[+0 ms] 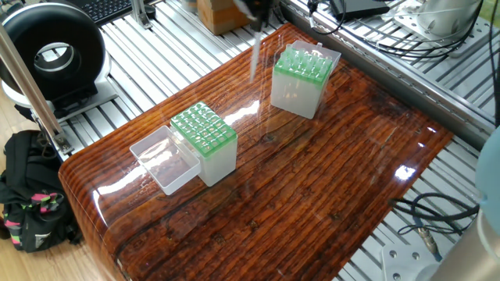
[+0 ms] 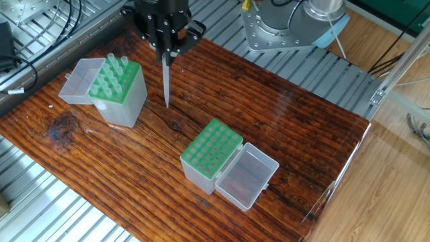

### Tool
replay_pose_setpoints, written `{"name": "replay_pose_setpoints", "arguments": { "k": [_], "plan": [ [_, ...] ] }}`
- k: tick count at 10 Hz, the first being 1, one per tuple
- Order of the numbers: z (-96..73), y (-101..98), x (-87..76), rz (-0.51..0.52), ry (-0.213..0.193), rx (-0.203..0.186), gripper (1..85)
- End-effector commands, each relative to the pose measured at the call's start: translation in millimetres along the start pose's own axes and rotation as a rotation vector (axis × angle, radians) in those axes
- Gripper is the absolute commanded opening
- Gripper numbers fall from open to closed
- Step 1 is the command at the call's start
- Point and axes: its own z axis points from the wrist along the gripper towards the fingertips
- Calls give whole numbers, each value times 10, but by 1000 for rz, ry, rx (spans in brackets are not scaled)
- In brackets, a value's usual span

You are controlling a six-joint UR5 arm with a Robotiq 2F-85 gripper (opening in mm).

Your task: Transfer all large pipette tips from one holder to another

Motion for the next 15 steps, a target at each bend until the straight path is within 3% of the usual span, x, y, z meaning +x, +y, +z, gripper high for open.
{"name": "replay_pose_setpoints", "arguments": {
  "k": [1, 2, 4, 5, 7, 10, 13, 15],
  "plan": [
    [-87, 358, -110, 37, -8, -31, 10],
    [-122, 562, -144, 72, 4, -53, 10],
    [-142, 859, -242, 132, 7, -58, 10],
    [-159, 984, -256, 157, 14, -42, 10],
    [-100, 1215, -289, 196, 4, -57, 10],
    [17, 1374, -168, 212, 38, -54, 10],
    [86, 1432, -149, 204, 35, -94, 10],
    [174, 1444, -133, 201, 33, -85, 10]
  ]
}}
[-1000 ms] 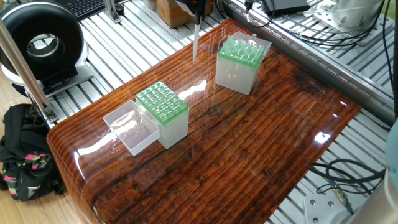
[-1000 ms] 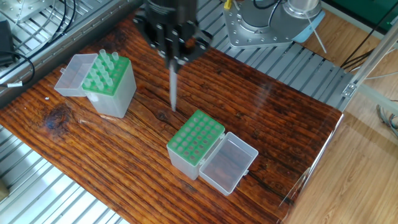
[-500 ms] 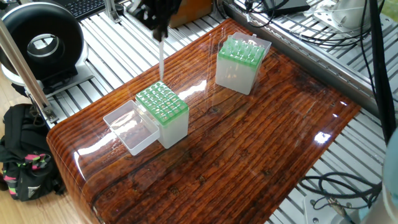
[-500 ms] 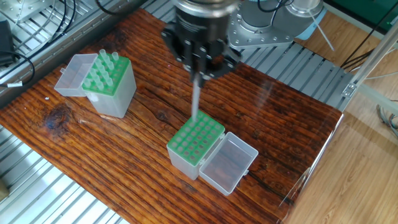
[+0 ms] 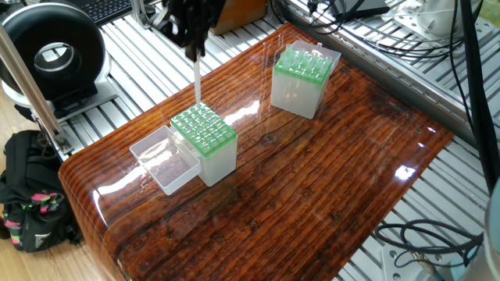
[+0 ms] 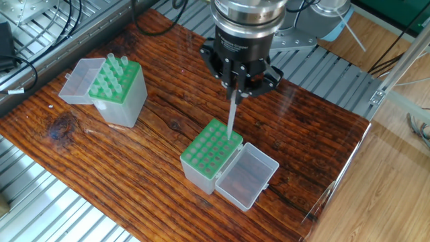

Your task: Transfer all large pipette tips from one holder to another

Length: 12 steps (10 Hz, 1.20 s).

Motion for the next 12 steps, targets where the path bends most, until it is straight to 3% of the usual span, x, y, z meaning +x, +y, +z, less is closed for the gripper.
{"name": "replay_pose_setpoints", "arguments": {
  "k": [1, 4, 5, 8, 12],
  "plan": [
    [85, 87, 31, 0, -2, -9, 10],
    [75, 44, -201, -24, -89, 9, 10],
    [74, 52, -221, -27, -94, 5, 10],
    [100, 70, -47, -19, -30, -13, 10],
    [91, 106, -129, -34, -63, -17, 10]
  ]
}}
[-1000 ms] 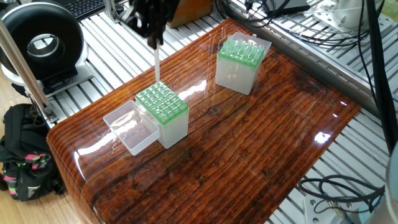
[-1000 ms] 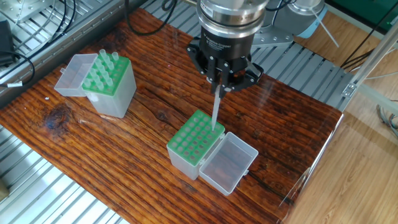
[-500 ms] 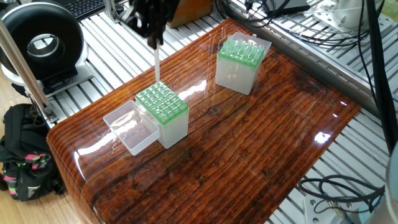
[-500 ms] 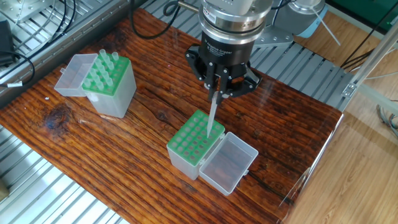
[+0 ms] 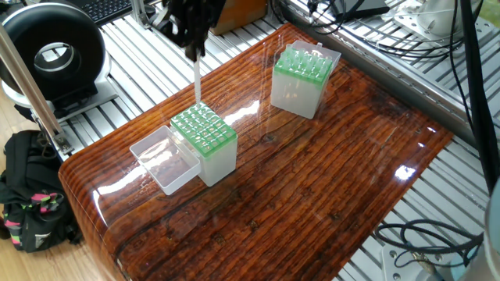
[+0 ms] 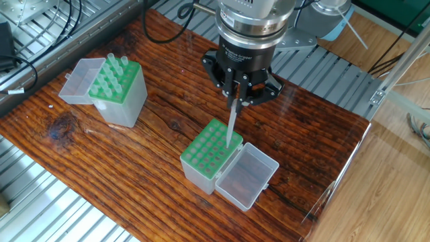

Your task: Transfer all large pipette tips from one holder to another

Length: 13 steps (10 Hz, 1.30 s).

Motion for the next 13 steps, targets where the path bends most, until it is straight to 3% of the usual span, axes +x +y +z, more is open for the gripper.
{"name": "replay_pose_setpoints", "arguments": {
  "k": [1, 3, 4, 6, 7, 8, 11, 13],
  "plan": [
    [-12, 91, -48, -20, -20, -34, 10],
    [-16, 117, -131, -29, -52, -44, 10],
    [-14, 74, -122, -25, -49, -28, 10],
    [-17, 50, 189, -28, -25, 0, 10],
    [-15, 19, 428, -42, 13, 9, 10],
    [-11, 36, 539, -37, 21, 8, 10],
    [4, -31, 516, -45, 12, 33, 10],
    [31, 5, 475, -46, 10, 20, 10]
  ]
}}
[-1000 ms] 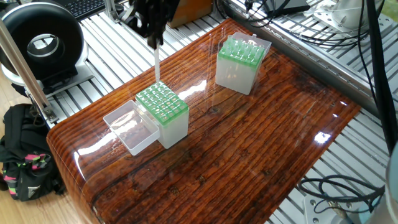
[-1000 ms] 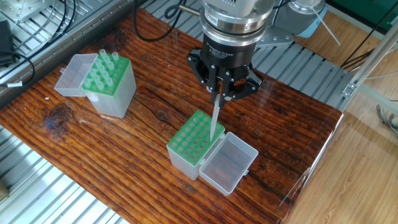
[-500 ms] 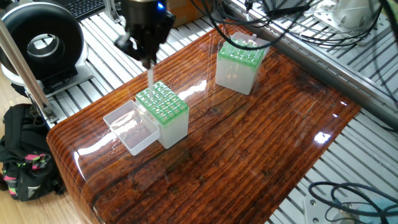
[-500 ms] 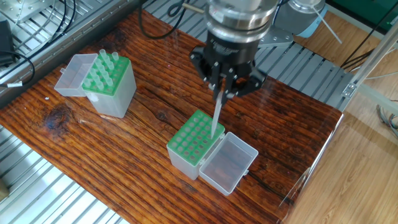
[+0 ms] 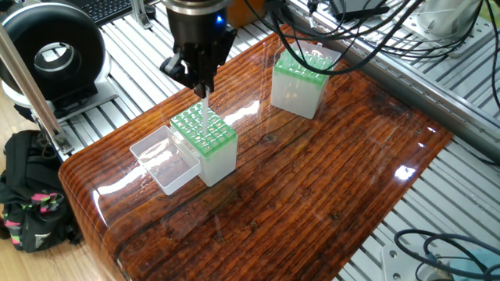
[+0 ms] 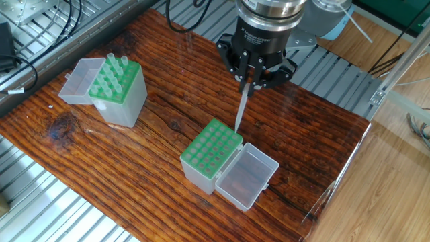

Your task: Transfer all large pipette tips from one holder to another

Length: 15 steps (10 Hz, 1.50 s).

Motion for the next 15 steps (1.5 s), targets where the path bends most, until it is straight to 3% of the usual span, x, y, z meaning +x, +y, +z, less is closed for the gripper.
{"name": "replay_pose_setpoints", "arguments": {
  "k": [1, 9, 15],
  "plan": [
    [20, 43, 8, -3, 0, -16, 10],
    [179, 22, 3, -1, -4, -16, 10],
    [200, -1, 55, 0, 10, -14, 10]
  ]
}}
